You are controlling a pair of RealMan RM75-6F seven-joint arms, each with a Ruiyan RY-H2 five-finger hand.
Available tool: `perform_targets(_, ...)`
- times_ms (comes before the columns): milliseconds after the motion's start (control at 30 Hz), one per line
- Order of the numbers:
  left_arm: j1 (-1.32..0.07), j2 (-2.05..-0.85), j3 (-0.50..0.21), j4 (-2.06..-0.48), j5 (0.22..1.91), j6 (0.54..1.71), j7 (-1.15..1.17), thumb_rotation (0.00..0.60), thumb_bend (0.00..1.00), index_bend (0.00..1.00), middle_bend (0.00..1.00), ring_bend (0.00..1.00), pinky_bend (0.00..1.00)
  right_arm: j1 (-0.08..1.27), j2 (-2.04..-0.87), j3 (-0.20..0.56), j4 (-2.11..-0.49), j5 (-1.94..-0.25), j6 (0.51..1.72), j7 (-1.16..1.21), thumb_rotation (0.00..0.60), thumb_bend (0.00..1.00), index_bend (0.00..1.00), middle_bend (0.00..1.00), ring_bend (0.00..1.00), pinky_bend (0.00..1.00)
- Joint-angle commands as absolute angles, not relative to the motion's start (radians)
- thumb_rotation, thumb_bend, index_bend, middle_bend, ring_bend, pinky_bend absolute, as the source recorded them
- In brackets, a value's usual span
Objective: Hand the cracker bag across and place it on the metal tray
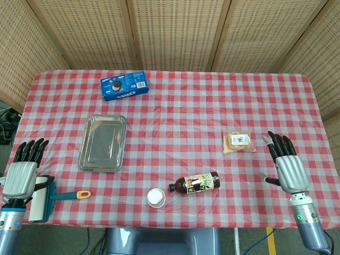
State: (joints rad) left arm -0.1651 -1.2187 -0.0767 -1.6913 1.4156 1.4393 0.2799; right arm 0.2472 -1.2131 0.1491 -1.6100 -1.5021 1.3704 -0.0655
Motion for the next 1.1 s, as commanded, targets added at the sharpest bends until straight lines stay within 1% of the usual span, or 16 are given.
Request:
perform_targets(33,-0.167,-1.219,-0.081,-1.686,1.406,1.435,0.278,0.600,0.14,0.00,0.00,0.00,0.00,0.343,-1.211,0.216,-1.641,-1.399,1.242,-0.146,0.600,0.09,0.05,0.00,0.00,0.00)
perform_targets(133,-0.168,-1.217,-0.086,-1.683,1.395,1.433,0.273,0.600,0.14,0.00,0.00,0.00,0.00,0.400,-1.229,0.247,-1.634,-1.330,1.159,-0.178,0.600,0.09,0.07,0.00,0.00,0.00)
perform_targets(233,-0.170,-1.216,-0.091,-1.677,1.386,1.427,0.268,0.600,0.14,0.00,0.00,0.00,0.00,0.469,-1.266,0.273,-1.594,-1.239,1.061,-0.225,0.600,0.09,0.08,0.00,0.00,0.00)
perform_targets(400,-0.176,-1.216,-0.093,-1.670,1.378,1.414,0.258,0.600,0.14,0.00,0.00,0.00,0.00,0.551,-1.331,0.293,-1.501,-1.119,0.962,-0.284,0.600,0.09,0.10,0.00,0.00,0.00)
perform_targets(533,-0.182,-1.216,-0.094,-1.665,1.367,1.400,0.253,0.600,0.14,0.00,0.00,0.00,0.00,0.591,-1.372,0.301,-1.440,-1.053,0.916,-0.291,0.600,0.08,0.14,0.01,0.00,0.00)
perform_targets(700,-0.185,-1.214,-0.099,-1.663,1.355,1.392,0.246,0.600,0.14,0.00,0.00,0.00,0.00,0.639,-1.428,0.289,-1.350,-0.990,0.857,-0.307,0.600,0.08,0.14,0.01,0.00,0.00)
perform_targets(900,-0.189,-1.213,-0.097,-1.660,1.352,1.384,0.240,0.600,0.14,0.00,0.00,0.00,0.00,0.670,-1.449,0.272,-1.310,-0.918,0.813,-0.350,0.600,0.09,0.16,0.02,0.00,0.00)
perform_targets(1100,-0.192,-1.210,-0.097,-1.659,1.352,1.378,0.227,0.600,0.14,0.00,0.00,0.00,0.00,0.695,-1.458,0.258,-1.291,-0.843,0.797,-0.395,0.600,0.08,0.17,0.03,0.00,0.01)
